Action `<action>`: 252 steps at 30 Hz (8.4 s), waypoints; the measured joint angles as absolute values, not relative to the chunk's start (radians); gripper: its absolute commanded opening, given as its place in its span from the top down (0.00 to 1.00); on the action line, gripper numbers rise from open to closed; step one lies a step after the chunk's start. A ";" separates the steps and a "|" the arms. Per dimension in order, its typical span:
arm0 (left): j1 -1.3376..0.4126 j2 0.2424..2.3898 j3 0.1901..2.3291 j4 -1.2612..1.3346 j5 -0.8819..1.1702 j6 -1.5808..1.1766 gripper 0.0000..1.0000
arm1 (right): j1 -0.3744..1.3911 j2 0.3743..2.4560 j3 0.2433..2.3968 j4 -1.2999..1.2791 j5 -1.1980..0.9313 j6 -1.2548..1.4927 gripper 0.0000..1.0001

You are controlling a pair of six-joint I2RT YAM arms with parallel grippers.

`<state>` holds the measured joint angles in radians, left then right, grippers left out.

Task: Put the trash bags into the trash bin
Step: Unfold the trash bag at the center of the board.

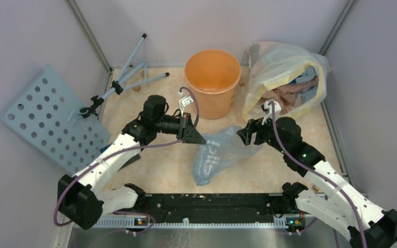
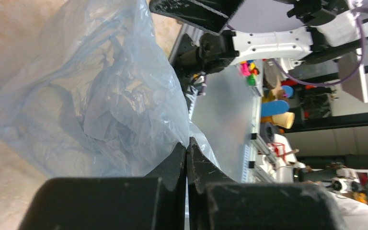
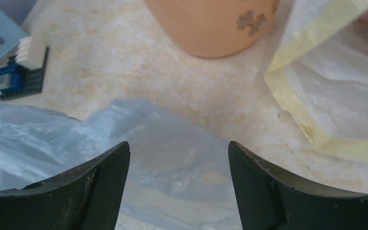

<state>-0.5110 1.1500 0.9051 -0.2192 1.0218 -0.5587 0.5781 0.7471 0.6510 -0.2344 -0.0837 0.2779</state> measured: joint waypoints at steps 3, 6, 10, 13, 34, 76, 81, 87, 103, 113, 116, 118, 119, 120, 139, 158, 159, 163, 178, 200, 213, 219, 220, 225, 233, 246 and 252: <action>-0.510 1.153 0.928 -0.275 0.980 -0.486 1.00 | 0.578 0.770 0.651 -0.266 0.036 0.337 0.32; -0.510 1.154 0.927 -0.323 0.948 -0.430 1.00 | 0.578 0.789 0.648 -0.297 0.158 0.411 0.33; -0.510 1.155 0.907 -0.341 0.933 -0.387 1.00 | 0.578 0.795 0.620 -0.301 0.279 0.500 0.41; -0.510 1.155 0.860 -0.338 0.923 -0.371 1.00 | 0.578 0.805 0.586 -0.299 0.324 0.537 0.44; -0.510 1.142 0.806 -0.403 0.854 -0.295 1.00 | 0.578 1.124 0.494 -0.125 0.199 0.496 0.58; -0.511 0.921 1.005 -0.435 0.661 -0.390 1.00 | 0.839 0.813 0.527 -0.007 -0.225 0.125 0.09; -0.511 0.921 1.050 -0.476 0.662 -0.373 1.00 | 1.040 0.882 0.531 0.053 -0.030 -0.076 0.09; -0.511 0.921 1.148 -0.529 0.647 -0.341 1.00 | 1.089 0.890 0.474 0.215 0.096 -0.268 0.16; -0.511 0.993 1.203 -0.551 0.745 -0.350 1.00 | 1.108 0.890 0.411 0.477 0.133 -0.537 0.68; -0.511 1.057 1.232 -0.527 0.714 -0.380 0.92 | 1.117 0.897 0.470 0.358 0.123 -0.484 1.00; -0.503 1.120 1.262 -0.520 0.675 -0.383 0.75 | 1.117 0.917 0.564 0.245 0.122 -0.402 1.00; -0.495 1.164 1.272 -0.500 0.654 -0.390 0.54 | 1.117 0.919 0.619 0.175 0.121 -0.335 1.00; -0.487 1.187 1.272 -0.484 0.653 -0.397 0.44 | 1.117 0.917 0.639 0.145 0.123 -0.297 1.00; -0.479 1.207 1.272 -0.467 0.654 -0.399 0.32 | 1.117 0.912 0.658 0.112 0.131 -0.245 1.00; -0.356 0.918 1.017 -0.303 0.546 -0.360 0.15 | 0.796 1.072 0.945 -0.362 -0.062 0.439 1.00; -0.402 0.516 0.554 -0.088 0.633 -0.741 0.04 | 0.796 1.113 1.070 -0.390 0.039 0.641 1.00; -0.402 0.512 0.542 -0.083 0.626 -0.746 0.05 | 0.796 1.114 1.070 -0.390 0.045 0.651 1.00; -0.428 0.566 0.522 -0.079 0.575 -0.751 0.03 | 0.796 1.114 1.070 -0.388 0.052 0.694 1.00; -0.791 0.862 0.564 -0.010 0.138 -0.597 0.82 | 0.796 1.114 1.051 -0.359 0.065 0.762 1.00; -0.779 0.862 0.677 -0.188 0.038 -0.360 1.00 | 0.796 1.001 1.008 -0.461 0.378 0.309 0.32; -0.779 0.913 0.676 -0.166 0.067 -0.360 1.00 | 0.796 0.995 0.928 -0.443 0.086 0.182 0.36; -0.779 0.917 0.622 -0.150 0.070 -0.364 1.00 | 0.796 0.997 0.773 -0.337 -0.039 0.206 0.43; -0.779 0.914 0.607 -0.150 0.070 -0.366 1.00 | 0.796 1.000 0.741 -0.314 -0.055 0.206 0.44; -0.779 0.865 0.540 -0.157 0.059 -0.388 1.00 | 0.796 1.040 0.632 -0.170 -0.117 0.182 0.43; -0.779 0.811 0.486 -0.154 0.037 -0.430 1.00 | 0.796 1.181 0.603 0.039 -0.130 0.149 0.43; -0.779 0.775 0.406 -0.152 0.025 -0.482 1.00 | 0.852 1.330 0.596 0.228 -0.139 -0.031 0.50; -0.778 0.763 0.401 -0.152 0.025 -0.490 1.00 | 0.915 1.403 0.596 0.262 -0.096 -0.099 0.49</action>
<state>-0.7784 0.7628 0.4011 -0.1516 0.0250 -0.4900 0.9146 1.4033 0.5957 0.2619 -0.0956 -0.0990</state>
